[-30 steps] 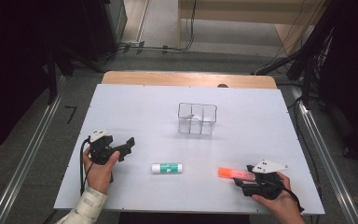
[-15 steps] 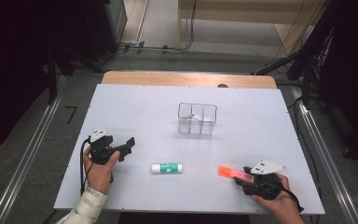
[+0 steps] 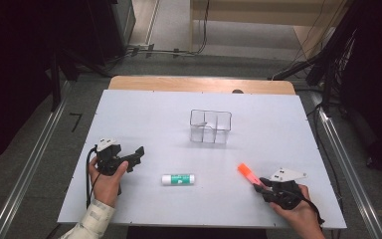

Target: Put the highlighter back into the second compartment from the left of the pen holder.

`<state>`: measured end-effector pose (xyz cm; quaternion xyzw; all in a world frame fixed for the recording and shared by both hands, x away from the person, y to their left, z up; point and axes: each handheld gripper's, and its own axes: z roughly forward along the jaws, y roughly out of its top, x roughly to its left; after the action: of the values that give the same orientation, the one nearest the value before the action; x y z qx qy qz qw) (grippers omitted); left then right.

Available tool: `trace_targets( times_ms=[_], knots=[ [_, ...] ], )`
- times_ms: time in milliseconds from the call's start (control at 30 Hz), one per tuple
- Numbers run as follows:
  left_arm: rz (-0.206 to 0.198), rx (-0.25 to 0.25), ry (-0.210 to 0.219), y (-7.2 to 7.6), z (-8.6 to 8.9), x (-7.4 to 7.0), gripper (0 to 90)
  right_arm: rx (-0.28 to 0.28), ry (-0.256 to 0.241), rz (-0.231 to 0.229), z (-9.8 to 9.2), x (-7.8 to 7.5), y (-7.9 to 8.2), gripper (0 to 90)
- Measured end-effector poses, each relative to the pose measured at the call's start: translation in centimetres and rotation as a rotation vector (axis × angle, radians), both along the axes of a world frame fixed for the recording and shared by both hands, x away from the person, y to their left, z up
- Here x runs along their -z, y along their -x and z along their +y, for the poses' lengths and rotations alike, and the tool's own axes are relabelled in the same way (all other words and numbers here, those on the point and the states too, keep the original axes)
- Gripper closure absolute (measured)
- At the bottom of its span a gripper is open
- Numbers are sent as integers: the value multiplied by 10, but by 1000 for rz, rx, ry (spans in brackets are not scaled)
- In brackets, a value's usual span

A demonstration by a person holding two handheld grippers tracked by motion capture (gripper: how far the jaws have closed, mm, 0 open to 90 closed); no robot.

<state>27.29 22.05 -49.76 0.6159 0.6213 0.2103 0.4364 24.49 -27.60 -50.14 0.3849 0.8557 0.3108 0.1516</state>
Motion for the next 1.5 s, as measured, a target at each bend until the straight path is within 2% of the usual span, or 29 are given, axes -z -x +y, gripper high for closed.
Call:
trace_targets(
  times_ms=[233, 333, 433, 533, 1000, 1067, 1133, 1267, 1500],
  knots=[
    [0, 1, 1, 0, 0, 0, 80, 1, 5, 4, 1, -1, -1, 646],
    [-1, -1, 3, 0, 0, 0, 80, 22, 4, -5, 0, -2, -1, 647],
    [-2, 0, 3, 0, 0, 0, 81, 38, -26, 5, -4, -3, -5, 647],
    [-2, -1, 2, 0, -1, -1, 81, 41, -44, -6, -4, -5, -5, 647],
    [0, 17, -6, 0, -5, -1, 83, 42, -85, -38, -4, -14, -6, 647],
    [-7, 21, -20, 0, -7, -2, 84, 38, -89, -42, -3, -15, -6, 646],
    [-25, 22, -55, 1, -10, -5, 90, 34, -91, -41, -1, -15, -7, 647],
    [-44, 35, -75, 3, -17, -9, 164, 19, -98, -52, 5, -18, -10, 646],
    [-54, 93, -96, 4, -29, -13, 377, -8, -113, -66, 19, -23, -16, 647]
  ],
)
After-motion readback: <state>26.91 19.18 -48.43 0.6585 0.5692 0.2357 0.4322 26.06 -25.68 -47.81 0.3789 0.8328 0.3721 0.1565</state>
